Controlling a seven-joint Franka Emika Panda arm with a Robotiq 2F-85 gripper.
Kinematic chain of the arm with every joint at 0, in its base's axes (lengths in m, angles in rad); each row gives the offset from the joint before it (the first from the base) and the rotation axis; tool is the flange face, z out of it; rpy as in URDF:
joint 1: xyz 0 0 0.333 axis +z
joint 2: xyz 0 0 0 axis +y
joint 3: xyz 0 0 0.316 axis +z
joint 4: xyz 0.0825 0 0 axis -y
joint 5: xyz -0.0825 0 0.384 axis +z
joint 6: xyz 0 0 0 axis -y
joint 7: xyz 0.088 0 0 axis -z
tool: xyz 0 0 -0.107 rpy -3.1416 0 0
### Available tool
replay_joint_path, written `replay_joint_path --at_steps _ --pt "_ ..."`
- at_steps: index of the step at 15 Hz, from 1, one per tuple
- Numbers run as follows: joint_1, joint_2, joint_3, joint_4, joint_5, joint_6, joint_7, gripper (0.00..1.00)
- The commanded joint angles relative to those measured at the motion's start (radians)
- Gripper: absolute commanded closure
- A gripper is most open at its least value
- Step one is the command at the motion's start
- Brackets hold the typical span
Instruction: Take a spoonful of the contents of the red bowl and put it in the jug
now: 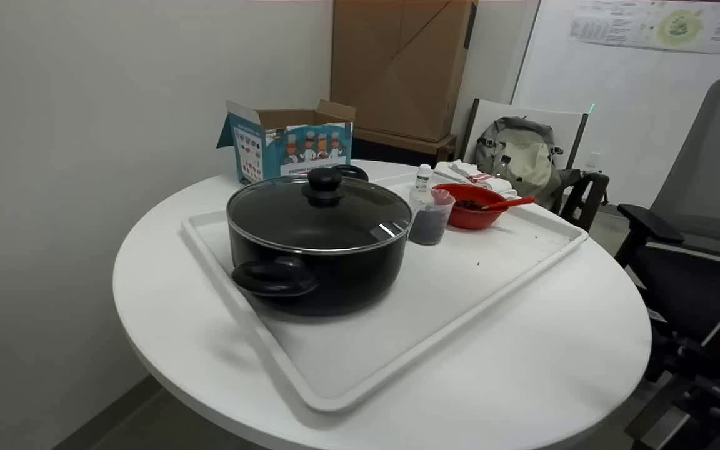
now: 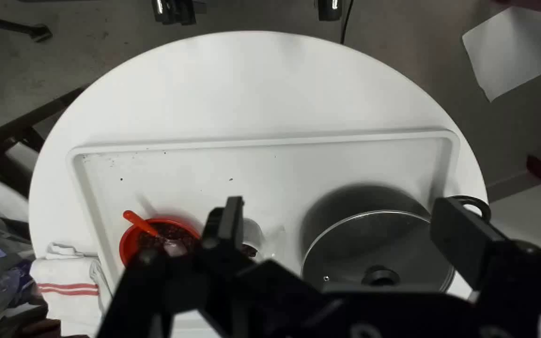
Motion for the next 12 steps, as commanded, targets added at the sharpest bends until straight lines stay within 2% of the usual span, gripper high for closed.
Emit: replay_joint_path --at_steps 1,7,12 --pt "0.000 0.002 0.000 -0.003 0.000 -0.005 0.000 0.00" --pt "-0.045 0.096 -0.053 0.022 -0.059 -0.021 -0.058 0.00" --pt "-0.087 0.255 -0.124 0.078 -0.109 -0.031 -0.125 0.00"
